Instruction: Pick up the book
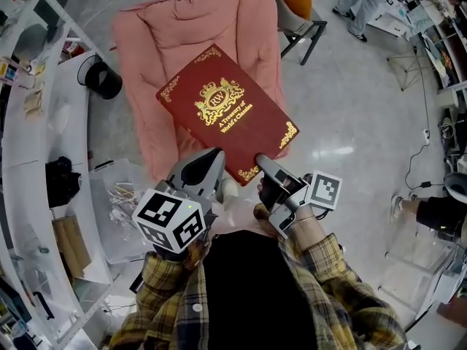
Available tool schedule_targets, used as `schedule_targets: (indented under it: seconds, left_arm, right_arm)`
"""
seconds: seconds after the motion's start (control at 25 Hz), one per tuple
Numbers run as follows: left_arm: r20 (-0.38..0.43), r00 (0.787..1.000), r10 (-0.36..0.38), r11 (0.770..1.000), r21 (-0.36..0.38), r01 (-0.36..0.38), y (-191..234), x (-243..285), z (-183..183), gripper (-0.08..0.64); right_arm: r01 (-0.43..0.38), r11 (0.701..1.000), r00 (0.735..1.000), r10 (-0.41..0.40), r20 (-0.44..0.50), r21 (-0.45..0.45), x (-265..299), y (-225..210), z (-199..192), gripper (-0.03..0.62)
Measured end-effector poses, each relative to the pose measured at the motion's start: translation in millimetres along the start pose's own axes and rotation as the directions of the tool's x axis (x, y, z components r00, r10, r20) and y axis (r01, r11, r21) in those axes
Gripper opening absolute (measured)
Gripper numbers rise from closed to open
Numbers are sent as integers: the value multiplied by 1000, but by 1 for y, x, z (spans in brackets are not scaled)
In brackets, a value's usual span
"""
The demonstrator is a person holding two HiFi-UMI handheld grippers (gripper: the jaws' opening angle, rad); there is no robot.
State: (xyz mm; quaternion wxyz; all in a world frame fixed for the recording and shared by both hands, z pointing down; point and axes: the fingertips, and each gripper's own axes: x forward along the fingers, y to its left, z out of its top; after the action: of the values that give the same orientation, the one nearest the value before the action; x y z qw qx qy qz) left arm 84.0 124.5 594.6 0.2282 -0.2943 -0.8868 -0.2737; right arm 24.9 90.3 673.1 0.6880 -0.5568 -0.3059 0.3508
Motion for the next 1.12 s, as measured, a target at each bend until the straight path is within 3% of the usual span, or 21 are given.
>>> schedule_targets:
  seconds: [1.12]
  left_arm:
    - [-21, 999, 45, 999, -4, -45, -5, 1, 0, 3]
  right_arm:
    - [-21, 998, 999, 23, -37, 61, 1, 2, 0, 241]
